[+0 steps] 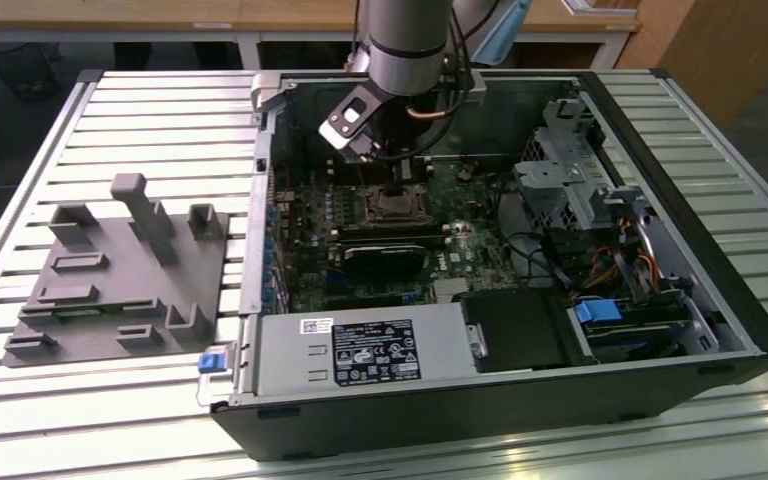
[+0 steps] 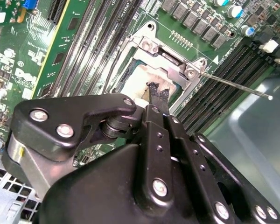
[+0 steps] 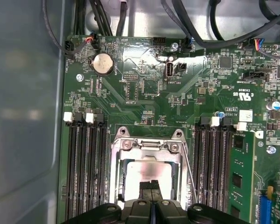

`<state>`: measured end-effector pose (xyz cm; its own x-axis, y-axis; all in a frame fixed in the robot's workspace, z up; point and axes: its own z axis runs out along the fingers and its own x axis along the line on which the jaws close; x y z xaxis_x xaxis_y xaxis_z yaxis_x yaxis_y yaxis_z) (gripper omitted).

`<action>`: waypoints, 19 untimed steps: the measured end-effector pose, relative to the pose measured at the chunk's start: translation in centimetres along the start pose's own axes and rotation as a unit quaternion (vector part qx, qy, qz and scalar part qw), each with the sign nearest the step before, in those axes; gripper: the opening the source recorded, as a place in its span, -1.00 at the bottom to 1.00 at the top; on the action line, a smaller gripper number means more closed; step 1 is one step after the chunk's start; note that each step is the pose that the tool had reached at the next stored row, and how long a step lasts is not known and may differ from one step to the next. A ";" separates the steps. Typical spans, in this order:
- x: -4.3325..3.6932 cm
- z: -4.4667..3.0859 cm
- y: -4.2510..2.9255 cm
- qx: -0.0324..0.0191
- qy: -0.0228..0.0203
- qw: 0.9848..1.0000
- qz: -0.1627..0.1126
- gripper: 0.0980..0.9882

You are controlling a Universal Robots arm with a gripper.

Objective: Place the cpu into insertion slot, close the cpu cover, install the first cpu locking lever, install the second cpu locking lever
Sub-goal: 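Install the first cpu locking lever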

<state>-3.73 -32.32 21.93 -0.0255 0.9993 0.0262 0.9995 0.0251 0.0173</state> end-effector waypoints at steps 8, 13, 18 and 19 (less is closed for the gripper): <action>0.05 -1.79 0.03 0.000 0.000 1.000 0.000 -0.98; 0.09 -3.24 0.06 0.000 0.000 1.000 0.000 -0.98; 0.12 -4.59 0.08 -0.002 0.000 1.000 0.000 -0.98; 0.13 -4.82 0.08 -0.002 0.000 1.000 0.000 -0.98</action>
<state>-3.73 -32.33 26.75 -0.0257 0.9993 0.0261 0.9995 0.0251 0.0208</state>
